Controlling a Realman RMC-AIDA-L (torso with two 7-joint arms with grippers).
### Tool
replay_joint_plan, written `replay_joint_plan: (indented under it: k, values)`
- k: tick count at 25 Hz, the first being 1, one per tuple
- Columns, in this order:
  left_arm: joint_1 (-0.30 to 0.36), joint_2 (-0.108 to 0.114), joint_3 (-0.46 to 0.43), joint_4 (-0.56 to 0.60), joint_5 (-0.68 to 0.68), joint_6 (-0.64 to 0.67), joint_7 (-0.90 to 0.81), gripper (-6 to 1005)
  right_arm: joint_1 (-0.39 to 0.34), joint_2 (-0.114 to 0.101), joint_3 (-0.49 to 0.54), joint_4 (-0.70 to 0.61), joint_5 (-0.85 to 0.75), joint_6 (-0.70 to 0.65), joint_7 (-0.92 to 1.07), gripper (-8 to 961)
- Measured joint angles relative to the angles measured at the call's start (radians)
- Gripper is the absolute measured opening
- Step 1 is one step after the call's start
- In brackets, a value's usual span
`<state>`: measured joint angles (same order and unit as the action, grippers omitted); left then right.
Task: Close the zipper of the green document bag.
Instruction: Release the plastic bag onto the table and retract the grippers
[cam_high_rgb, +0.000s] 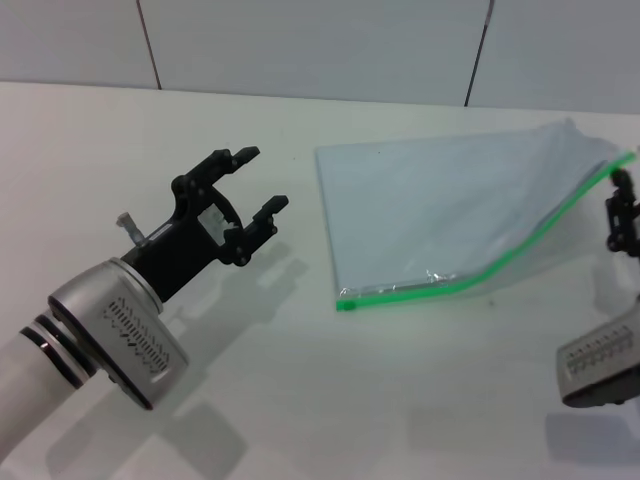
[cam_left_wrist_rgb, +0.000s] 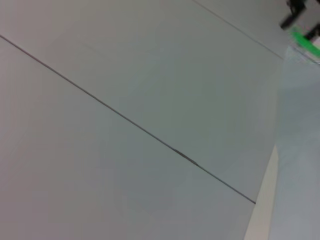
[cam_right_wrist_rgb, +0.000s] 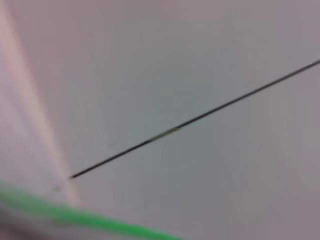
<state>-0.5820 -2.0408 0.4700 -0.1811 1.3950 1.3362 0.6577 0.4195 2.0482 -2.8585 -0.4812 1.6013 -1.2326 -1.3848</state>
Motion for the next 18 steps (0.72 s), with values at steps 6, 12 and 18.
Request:
replay_joint_plan:
  k: [6, 12, 18]
  values:
    - [0.004, 0.002, -0.012, 0.000, -0.023, 0.002, 0.000, 645, -0.034, 0.002, -0.015, -0.039, -0.001, -0.210, 0.024, 431]
    - [0.019, 0.002, -0.040, 0.000, -0.032, 0.066, -0.012, 642, -0.041, 0.003, -0.017, -0.081, -0.014, -0.296, 0.041, 676]
    - [0.054, 0.006, -0.086, 0.009, -0.073, 0.225, -0.151, 639, -0.037, 0.002, -0.018, -0.105, -0.029, -0.359, 0.237, 803]
